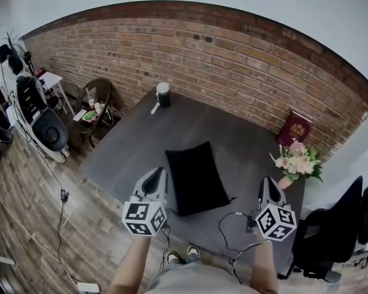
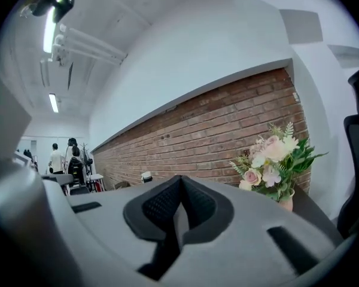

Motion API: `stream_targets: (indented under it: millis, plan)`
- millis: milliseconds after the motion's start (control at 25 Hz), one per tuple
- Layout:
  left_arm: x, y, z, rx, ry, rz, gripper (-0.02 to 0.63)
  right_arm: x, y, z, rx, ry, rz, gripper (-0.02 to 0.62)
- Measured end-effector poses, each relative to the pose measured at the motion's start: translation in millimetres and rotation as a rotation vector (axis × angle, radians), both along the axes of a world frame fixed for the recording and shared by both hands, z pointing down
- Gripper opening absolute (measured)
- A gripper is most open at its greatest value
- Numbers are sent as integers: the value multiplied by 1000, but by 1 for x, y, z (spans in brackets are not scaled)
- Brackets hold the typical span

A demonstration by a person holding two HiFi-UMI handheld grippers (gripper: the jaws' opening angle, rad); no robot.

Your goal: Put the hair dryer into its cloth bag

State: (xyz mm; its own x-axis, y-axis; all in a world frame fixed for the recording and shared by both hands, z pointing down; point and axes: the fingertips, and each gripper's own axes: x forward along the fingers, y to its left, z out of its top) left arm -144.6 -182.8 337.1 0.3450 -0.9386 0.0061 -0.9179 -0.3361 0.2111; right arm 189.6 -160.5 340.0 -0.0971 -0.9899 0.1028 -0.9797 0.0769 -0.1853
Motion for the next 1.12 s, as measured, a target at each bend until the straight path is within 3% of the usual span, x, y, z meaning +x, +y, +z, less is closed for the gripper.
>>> stream_targets:
  millis: [1120]
  plan:
    - [17,2,5,-22,0,-10,14,13,16,17,-56,55,48,0]
